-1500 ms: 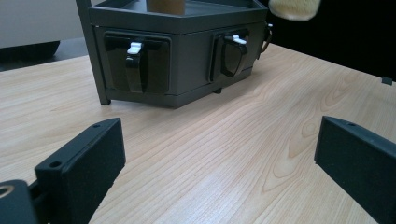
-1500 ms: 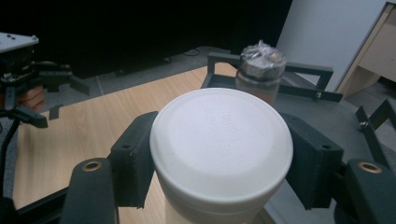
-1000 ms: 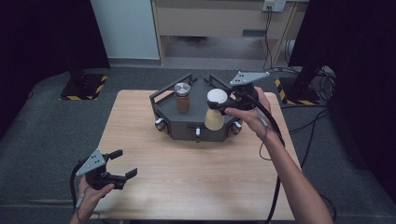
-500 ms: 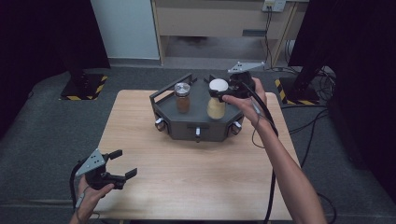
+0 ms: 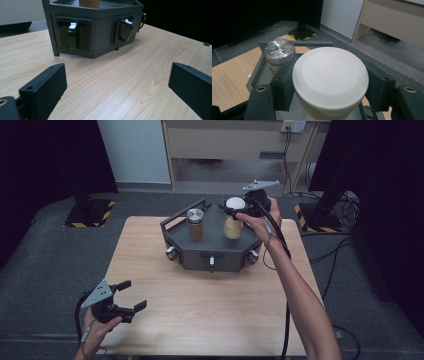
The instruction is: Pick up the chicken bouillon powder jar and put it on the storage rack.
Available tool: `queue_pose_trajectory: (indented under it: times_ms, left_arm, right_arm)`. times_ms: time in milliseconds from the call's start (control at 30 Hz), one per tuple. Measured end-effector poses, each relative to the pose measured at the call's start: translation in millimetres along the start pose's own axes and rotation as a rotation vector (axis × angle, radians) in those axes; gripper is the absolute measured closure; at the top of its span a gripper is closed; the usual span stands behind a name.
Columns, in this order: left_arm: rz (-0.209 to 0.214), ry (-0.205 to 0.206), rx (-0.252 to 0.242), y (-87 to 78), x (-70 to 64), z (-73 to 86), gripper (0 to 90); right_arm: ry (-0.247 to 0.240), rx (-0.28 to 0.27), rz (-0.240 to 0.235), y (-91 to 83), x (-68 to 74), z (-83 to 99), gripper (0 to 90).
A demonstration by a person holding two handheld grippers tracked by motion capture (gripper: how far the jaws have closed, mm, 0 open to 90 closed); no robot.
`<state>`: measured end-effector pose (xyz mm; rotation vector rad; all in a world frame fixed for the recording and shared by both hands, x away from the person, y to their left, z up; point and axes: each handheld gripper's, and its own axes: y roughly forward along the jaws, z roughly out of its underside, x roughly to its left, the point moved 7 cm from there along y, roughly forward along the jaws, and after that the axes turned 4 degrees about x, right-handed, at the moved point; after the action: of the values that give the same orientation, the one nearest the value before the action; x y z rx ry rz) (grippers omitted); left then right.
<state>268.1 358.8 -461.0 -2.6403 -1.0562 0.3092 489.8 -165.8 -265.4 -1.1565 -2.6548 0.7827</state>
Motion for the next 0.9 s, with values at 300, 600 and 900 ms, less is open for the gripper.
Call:
queue_pose_trajectory:
  times_ms: [300, 600, 900]
  left_arm:
    - [0.001, -0.001, -0.001, -0.5, 0.3, 0.1, 0.8]
    - [0.0, 0.001, -0.001, -0.7, 0.2, -0.1, 0.9]
    - [0.001, 0.002, -0.001, -0.5, 0.2, -0.2, 0.9]
  right_arm:
    - [0.019, 0.04, 0.03, 19.7, 1.8, 5.0, 34.3]
    - [0.015, 0.068, 0.03, 26.7, 1.0, 5.0, 34.3]
    - [0.046, 0.073, 0.028, 26.0, -3.4, 7.4, 34.0]
